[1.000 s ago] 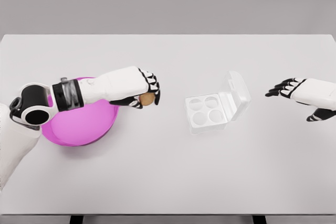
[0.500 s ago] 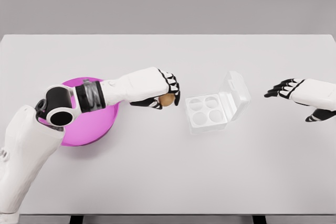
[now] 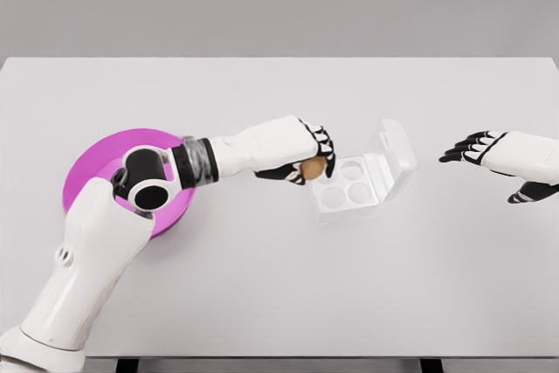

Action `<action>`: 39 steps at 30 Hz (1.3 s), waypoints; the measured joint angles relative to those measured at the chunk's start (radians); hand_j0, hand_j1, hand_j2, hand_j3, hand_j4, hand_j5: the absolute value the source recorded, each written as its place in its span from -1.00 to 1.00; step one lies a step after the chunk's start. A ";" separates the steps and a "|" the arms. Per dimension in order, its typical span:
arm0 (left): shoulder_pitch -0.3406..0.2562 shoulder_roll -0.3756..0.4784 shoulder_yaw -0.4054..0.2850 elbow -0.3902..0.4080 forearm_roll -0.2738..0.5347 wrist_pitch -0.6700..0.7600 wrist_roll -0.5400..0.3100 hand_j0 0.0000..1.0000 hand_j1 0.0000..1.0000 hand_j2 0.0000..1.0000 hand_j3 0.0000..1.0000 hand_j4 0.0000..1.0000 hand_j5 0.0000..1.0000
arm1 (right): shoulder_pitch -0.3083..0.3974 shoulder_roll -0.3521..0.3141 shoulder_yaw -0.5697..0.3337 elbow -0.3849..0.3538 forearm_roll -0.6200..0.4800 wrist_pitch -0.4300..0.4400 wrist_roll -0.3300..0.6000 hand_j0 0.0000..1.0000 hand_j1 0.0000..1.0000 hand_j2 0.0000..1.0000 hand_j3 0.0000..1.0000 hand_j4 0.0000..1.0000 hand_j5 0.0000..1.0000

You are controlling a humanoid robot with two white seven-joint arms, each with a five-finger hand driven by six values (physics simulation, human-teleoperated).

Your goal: Pack egg into the box and close the box lid

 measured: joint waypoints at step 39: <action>-0.066 -0.143 0.001 0.210 -0.045 0.000 0.000 0.33 0.33 0.33 0.33 0.33 0.33 | 0.000 0.003 0.005 -0.004 0.000 0.000 0.000 1.00 1.00 1.00 1.00 1.00 1.00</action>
